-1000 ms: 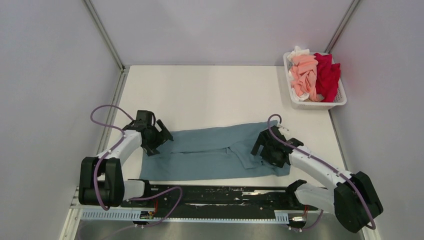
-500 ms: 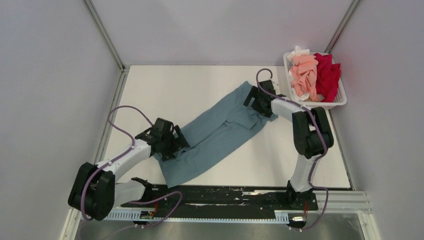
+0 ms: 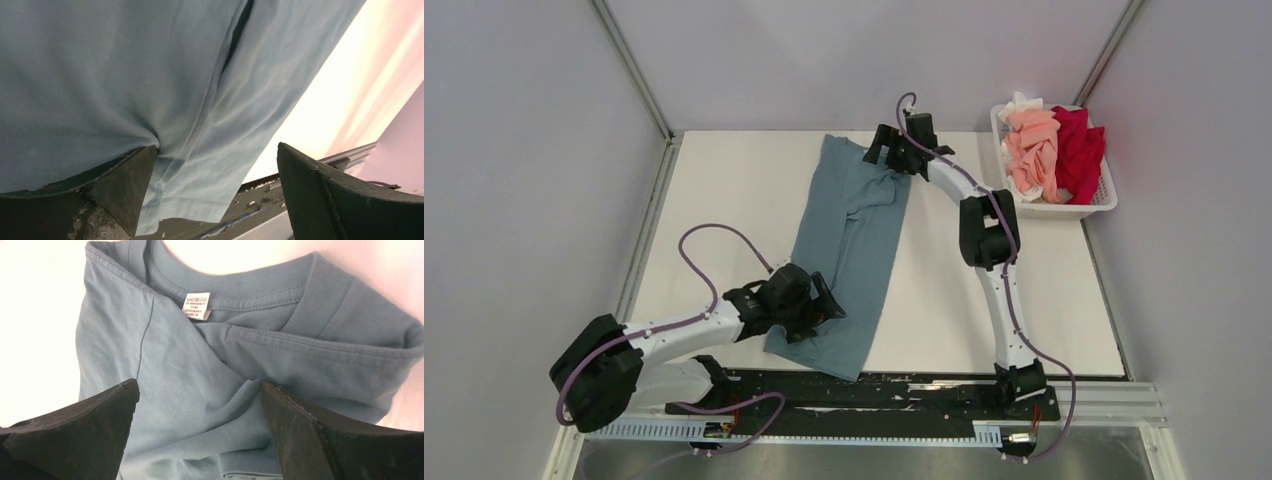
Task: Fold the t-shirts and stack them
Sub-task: Rotate the tshirt 90 degrees
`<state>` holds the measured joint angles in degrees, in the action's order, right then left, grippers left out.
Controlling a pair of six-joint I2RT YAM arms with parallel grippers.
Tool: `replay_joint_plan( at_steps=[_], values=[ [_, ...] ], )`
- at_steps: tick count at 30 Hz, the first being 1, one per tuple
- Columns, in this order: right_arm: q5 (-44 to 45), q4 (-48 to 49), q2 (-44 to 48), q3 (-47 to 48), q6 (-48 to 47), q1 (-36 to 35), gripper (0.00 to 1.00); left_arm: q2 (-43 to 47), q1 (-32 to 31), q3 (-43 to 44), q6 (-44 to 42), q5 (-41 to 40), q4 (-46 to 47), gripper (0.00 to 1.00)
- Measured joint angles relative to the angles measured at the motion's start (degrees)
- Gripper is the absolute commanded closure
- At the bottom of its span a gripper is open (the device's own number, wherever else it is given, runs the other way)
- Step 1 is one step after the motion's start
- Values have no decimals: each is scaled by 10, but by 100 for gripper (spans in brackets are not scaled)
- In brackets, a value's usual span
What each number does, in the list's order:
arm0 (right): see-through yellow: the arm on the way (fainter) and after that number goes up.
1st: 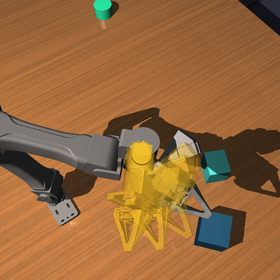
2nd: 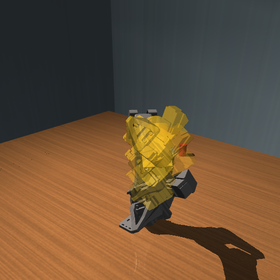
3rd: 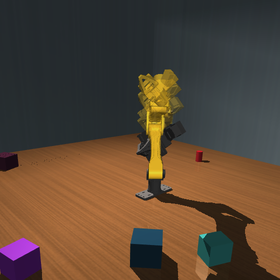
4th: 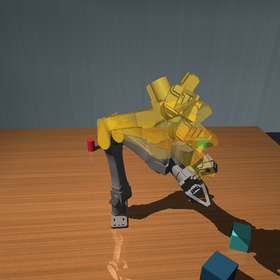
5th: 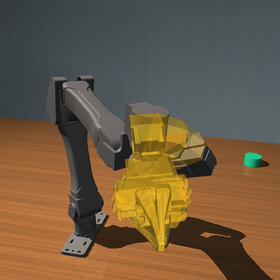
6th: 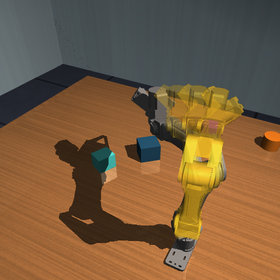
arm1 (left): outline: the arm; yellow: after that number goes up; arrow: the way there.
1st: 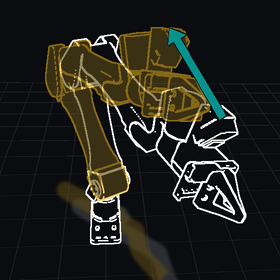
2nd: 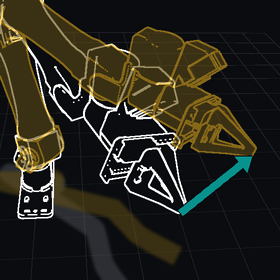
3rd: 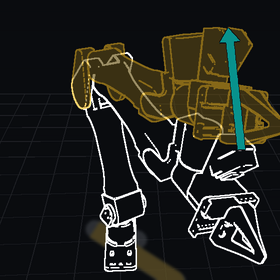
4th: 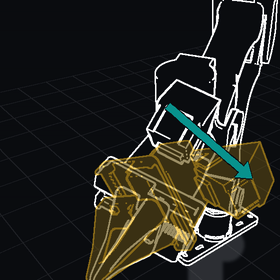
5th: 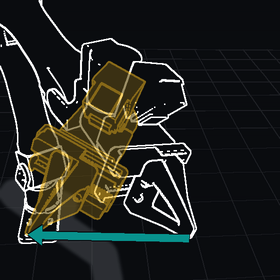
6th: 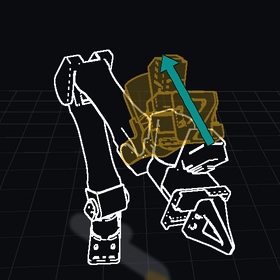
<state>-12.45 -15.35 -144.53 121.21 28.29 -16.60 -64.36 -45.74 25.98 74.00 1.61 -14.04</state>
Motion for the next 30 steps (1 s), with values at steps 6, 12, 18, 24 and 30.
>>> replay_joint_plan(
  at_steps=[6, 12, 18, 24, 30],
  values=[
    [-42, -14, -61, 98, -87, -3, 0, -76, -86, 59, 24, -32, -4, 0],
    [-33, -40, -80, 151, -138, -5, 0, -118, -141, 114, 24, -57, -46, 0],
    [21, -43, -69, 177, -176, -6, 0, -75, -186, 148, 21, -114, -136, 0],
    [91, -48, 84, 37, -227, -7, 0, 61, -172, 130, 19, -179, -228, 0],
    [128, -54, 352, -215, -223, -25, 0, 150, -67, 25, -6, -164, -295, 0]
  ],
)
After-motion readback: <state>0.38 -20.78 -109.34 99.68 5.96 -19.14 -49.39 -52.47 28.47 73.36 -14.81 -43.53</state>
